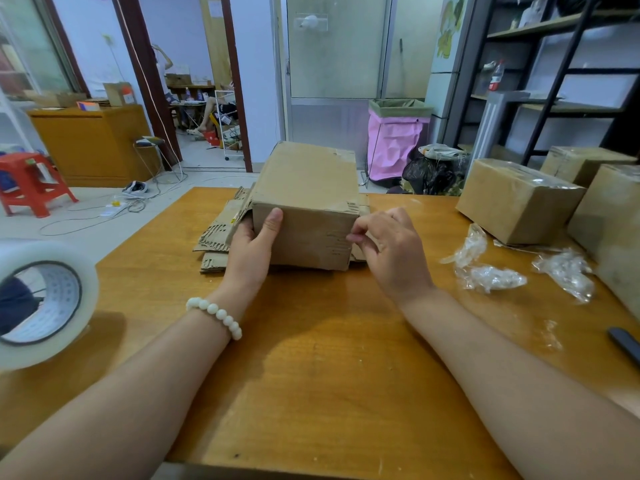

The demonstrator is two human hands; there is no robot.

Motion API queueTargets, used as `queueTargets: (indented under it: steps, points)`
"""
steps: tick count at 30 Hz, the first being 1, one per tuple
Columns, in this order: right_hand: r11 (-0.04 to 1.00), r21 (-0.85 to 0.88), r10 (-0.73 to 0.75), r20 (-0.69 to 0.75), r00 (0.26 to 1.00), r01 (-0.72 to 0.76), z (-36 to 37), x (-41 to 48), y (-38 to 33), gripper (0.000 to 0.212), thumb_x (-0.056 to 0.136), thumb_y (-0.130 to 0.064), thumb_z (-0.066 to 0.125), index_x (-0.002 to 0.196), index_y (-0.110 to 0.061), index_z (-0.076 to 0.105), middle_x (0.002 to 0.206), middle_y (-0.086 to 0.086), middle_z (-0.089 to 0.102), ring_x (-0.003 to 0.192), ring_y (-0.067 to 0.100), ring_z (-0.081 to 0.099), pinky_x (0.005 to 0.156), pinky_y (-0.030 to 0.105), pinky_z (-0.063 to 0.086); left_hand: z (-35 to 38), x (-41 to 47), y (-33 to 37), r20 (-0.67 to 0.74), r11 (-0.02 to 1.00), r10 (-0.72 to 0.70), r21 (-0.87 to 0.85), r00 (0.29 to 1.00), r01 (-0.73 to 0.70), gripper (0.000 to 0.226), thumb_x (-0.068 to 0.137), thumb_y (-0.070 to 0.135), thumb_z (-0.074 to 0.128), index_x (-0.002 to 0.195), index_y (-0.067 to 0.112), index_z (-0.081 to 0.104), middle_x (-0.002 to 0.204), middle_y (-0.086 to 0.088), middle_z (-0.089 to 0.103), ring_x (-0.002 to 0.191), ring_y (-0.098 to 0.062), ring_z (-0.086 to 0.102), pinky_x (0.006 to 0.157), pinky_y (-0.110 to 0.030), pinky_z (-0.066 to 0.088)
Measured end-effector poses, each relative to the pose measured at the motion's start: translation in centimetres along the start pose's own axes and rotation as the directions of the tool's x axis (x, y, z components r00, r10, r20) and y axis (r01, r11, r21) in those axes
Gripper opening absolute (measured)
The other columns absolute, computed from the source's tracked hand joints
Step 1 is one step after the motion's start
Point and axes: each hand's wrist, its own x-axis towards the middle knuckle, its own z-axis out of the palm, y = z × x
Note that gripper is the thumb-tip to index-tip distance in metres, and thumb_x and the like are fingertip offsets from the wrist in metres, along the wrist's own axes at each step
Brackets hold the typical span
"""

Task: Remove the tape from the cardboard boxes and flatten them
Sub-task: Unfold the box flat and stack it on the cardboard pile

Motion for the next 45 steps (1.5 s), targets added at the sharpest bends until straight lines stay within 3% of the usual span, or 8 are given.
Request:
queueTargets:
  steps: [7,13,18,24,29,36,43,45]
  points:
    - [0.997,-0.056,-0.059,-0.048,0.997,0.056,-0.1,0.2,-0.1,0.015,0.080,-0.016,0.065,0.078,-0.003,0.071,0.071,0.004,0.069,0.072,0.018,0.052,0.067,0.018,0.040,0.0,0.1,0.2,-0.026,0.998,-0.033,-0.055,0.999,0.031,0.026,0.096,0.048,0.045,0.117,0.033,0.043,0.102,0.022,0.049,0.094,0.002,0.046,0.079,-0.016,0.035]
    - [0.987,-0.106,-0.123,-0.046,0.991,0.118,0.3,0.4,-0.4,0.013,0.084,-0.011,0.063,0.080,-0.001,0.069,0.075,0.008,0.067,0.076,0.015,0.042,0.072,0.018,0.035,0.4,-0.2,0.7,-0.067,0.993,-0.075,-0.091,0.995,0.069,0.031,0.098,0.050,0.043,0.120,0.029,0.044,0.097,0.020,0.047,0.086,0.004,0.043,0.077,-0.019,0.032]
    - [0.985,-0.096,-0.148,-0.006,0.989,0.147,0.3,-0.5,0.3,0.006,0.089,-0.006,0.059,0.091,-0.002,0.063,0.080,0.010,0.062,0.077,0.020,0.046,0.073,0.031,0.042,-1.2,0.3,1.3,-0.199,0.990,-0.091,-0.127,0.976,0.066,0.051,0.099,0.055,0.035,0.133,0.019,0.047,0.110,0.009,0.049,0.106,-0.012,0.044,0.091,-0.028,0.031]
    - [0.964,-0.114,-0.241,0.010,0.970,0.240,0.4,-0.1,-0.1,0.033,0.095,-0.021,0.057,0.125,-0.006,0.056,0.112,0.011,0.055,0.091,0.025,0.054,0.083,0.034,0.049,-0.2,-0.8,1.3,-0.096,0.999,-0.032,-0.035,0.995,0.028,0.024,0.100,0.046,0.039,0.109,0.026,0.047,0.093,0.020,0.050,0.082,0.008,0.044,0.058,-0.001,0.037]
    - [0.963,-0.142,-0.231,0.015,0.973,0.231,0.3,-0.2,0.2,0.020,0.088,-0.008,0.064,0.104,-0.001,0.072,0.103,0.017,0.065,0.090,0.028,0.058,0.076,0.038,0.052,0.1,-1.0,1.6,-0.088,0.998,-0.032,-0.048,0.996,0.028,0.020,0.100,0.044,0.040,0.107,0.026,0.047,0.092,0.019,0.050,0.081,0.008,0.044,0.051,0.005,0.034]
    - [0.977,-0.152,-0.149,0.017,0.989,0.150,-0.1,0.0,-0.3,0.014,0.088,-0.013,0.063,0.087,-0.001,0.069,0.088,0.012,0.062,0.083,0.020,0.049,0.072,0.031,0.043,0.4,-1.3,1.8,-0.070,1.000,-0.018,-0.003,0.997,0.018,0.020,0.100,0.043,0.042,0.113,0.027,0.043,0.092,0.021,0.046,0.080,0.008,0.043,0.052,0.006,0.033]
    - [0.987,0.160,-0.026,0.248,0.968,-0.014,-0.2,-0.2,-0.4,0.006,0.087,-0.001,0.049,0.089,-0.006,0.053,0.102,0.003,0.046,0.082,0.022,0.053,0.062,0.030,0.048,0.0,-0.9,1.6,-0.093,0.999,-0.038,-0.033,0.995,0.035,0.020,0.100,0.043,0.040,0.112,0.027,0.043,0.092,0.021,0.047,0.081,0.009,0.043,0.051,0.006,0.033]
    - [0.985,0.163,0.001,0.283,0.959,-0.049,-0.3,-0.2,-0.7,0.012,0.089,-0.016,0.052,0.089,-0.004,0.054,0.103,0.005,0.049,0.087,0.021,0.053,0.066,0.029,0.049,0.0,-0.8,1.5,-0.090,0.999,-0.038,-0.031,0.995,0.035,0.020,0.100,0.043,0.039,0.112,0.027,0.042,0.093,0.021,0.047,0.081,0.010,0.042,0.052,0.006,0.033]
